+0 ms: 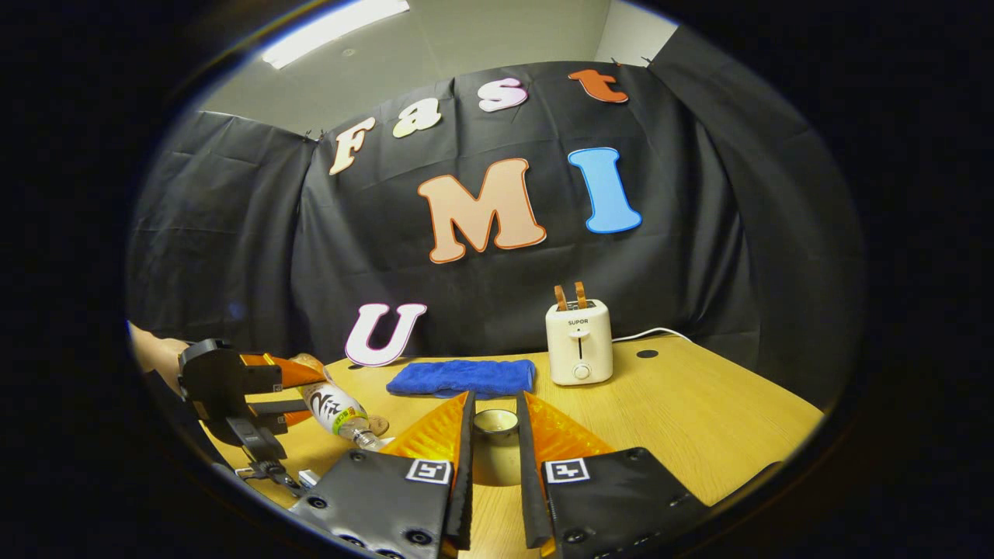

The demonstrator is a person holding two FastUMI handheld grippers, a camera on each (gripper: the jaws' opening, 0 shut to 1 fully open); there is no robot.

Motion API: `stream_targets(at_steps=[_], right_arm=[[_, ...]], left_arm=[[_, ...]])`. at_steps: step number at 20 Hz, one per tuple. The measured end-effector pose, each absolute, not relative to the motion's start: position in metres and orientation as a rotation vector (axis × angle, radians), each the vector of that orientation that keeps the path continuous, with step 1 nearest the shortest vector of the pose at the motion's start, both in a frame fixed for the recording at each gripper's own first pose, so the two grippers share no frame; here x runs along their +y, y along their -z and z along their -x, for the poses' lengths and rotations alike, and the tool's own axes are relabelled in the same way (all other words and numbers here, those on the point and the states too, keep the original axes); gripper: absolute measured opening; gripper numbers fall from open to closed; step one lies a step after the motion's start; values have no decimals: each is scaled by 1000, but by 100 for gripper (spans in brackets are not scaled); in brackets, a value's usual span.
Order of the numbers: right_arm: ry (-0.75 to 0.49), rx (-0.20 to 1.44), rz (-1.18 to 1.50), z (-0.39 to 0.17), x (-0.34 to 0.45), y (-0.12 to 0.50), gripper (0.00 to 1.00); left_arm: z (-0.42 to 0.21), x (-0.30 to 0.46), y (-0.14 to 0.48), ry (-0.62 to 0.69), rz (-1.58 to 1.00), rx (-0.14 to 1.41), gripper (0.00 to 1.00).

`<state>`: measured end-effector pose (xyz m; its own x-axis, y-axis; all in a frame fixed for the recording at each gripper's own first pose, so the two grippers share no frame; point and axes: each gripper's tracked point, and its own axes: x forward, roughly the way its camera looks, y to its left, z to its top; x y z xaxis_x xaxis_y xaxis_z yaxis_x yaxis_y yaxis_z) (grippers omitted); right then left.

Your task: Open the teacup lid with one hand, grasp the water bottle and pour water into the teacup with the other hand; after pouring, place the water bottle on the coaster and then close the teacup lid.

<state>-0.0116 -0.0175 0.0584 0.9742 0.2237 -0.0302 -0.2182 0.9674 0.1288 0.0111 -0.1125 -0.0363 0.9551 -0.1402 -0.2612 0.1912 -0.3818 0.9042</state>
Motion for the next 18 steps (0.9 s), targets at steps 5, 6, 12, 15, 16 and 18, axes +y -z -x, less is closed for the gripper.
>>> stream_targets(at_steps=[5, 6, 12, 15, 16, 18], right_arm=[[-226, 50, -122, 11, -15, -56, 31], [-226, 49, -122, 11, -15, -56, 31], [-231, 53, -120, 11, -11, -54, 31], [-237, 57, -114, 11, -7, -53, 31], [-238, 58, -113, 11, -6, -51, 31], [-245, 58, -111, 12, -3, -51, 30]], left_arm=[[-8, -108, 54, 377, -1723, 90, 49], [-4, -109, 58, 380, -1665, 106, 52], [7, -114, 80, 392, -1340, 167, 49], [16, -117, 91, 378, -1174, 213, 49], [18, -120, 93, 375, -1126, 207, 49], [18, -124, 94, 364, -1018, 210, 49]])
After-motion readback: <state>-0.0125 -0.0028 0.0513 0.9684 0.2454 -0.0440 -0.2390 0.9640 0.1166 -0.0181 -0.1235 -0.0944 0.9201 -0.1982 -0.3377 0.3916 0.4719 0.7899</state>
